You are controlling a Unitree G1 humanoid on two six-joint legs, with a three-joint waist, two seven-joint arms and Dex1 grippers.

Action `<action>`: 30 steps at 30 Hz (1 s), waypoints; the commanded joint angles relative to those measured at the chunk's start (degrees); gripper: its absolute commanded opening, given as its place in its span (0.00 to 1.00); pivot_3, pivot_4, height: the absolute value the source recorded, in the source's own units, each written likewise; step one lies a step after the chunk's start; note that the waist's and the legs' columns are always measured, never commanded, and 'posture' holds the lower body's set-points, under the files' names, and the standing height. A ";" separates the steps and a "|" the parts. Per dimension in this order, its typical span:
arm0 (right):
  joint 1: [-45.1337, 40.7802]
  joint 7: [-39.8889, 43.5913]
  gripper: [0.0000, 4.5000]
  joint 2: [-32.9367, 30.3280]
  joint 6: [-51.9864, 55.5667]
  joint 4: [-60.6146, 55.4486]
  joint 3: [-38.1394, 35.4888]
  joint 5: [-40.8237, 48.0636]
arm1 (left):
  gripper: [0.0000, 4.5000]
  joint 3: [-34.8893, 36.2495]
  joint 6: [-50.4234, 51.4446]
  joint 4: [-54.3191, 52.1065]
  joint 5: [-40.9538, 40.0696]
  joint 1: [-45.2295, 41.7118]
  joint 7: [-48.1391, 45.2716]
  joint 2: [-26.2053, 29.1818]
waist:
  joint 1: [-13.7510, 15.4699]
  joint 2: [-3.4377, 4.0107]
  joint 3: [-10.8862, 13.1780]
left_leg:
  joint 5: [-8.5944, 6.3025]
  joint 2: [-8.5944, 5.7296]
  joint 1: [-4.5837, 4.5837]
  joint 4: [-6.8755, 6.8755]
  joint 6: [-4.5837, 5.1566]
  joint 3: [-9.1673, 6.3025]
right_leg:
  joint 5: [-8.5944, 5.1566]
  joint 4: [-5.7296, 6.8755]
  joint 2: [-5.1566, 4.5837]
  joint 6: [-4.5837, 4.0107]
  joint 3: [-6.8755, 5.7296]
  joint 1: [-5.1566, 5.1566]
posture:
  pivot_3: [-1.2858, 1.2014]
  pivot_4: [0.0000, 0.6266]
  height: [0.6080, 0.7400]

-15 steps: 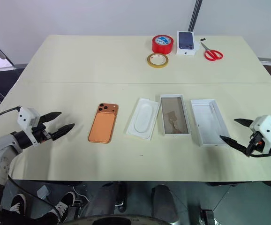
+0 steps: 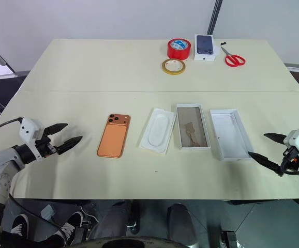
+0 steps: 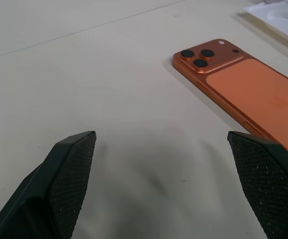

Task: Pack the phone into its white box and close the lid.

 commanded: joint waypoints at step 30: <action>-19.96 -5.48 1.00 6.54 6.72 -20.08 17.89 -0.75 | 0.99 -13.73 45.12 -9.25 -13.12 -24.84 13.41 -15.77 | 0.39 -0.11 0.06 | 0.04 -0.03 -0.03 0.23 0.05 -0.03 | 0.11 0.12 0.19 0.23 -0.05 0.11 | 0.52 0.24 0.91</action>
